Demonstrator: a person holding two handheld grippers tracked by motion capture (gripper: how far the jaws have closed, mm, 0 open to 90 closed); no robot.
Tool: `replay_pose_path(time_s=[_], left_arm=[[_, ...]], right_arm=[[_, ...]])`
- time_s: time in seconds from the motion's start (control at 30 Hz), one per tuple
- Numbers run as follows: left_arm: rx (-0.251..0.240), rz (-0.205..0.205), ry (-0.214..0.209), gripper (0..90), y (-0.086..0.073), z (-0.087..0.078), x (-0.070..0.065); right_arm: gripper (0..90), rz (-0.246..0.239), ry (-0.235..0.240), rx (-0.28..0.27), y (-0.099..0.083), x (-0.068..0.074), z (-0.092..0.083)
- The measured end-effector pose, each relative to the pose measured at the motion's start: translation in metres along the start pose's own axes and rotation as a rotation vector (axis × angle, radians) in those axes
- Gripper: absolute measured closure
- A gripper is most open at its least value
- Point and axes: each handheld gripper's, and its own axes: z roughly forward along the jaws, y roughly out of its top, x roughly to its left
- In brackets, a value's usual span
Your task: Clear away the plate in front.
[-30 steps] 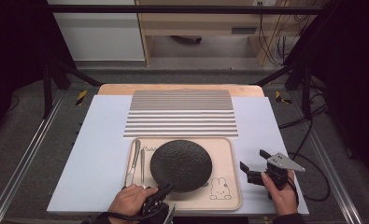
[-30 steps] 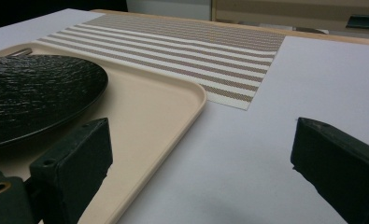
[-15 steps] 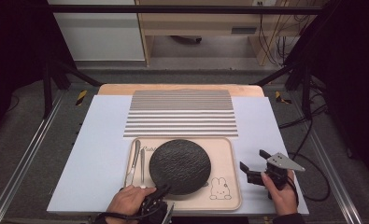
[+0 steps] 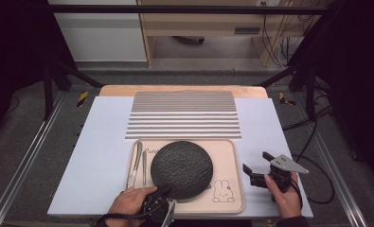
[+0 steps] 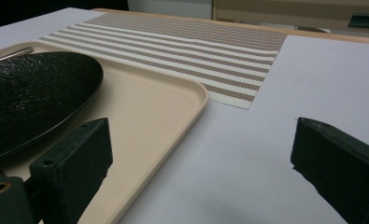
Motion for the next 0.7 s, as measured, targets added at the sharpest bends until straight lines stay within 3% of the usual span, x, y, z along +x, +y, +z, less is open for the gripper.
replay_pose_path(time_s=[0.2, 0.37, 0.7], left_arm=[[-0.010, -0.105, 0.031, 44.8, -0.002, -0.002, 0.005], [-0.039, -0.181, 0.017, 31.8, -0.005, -0.005, 0.009], [-0.134, -0.256, 0.015, 19.2, 0.001, -0.013, 0.011]], right_arm=[[5.8, 0.000, 0.000, 0.000, 0.000, 0.000, 0.000], [5.8, 0.000, 0.001, 0.001, 0.000, 0.000, 0.000], [5.8, -0.002, 0.000, 0.003, 0.000, 0.000, 0.000]])
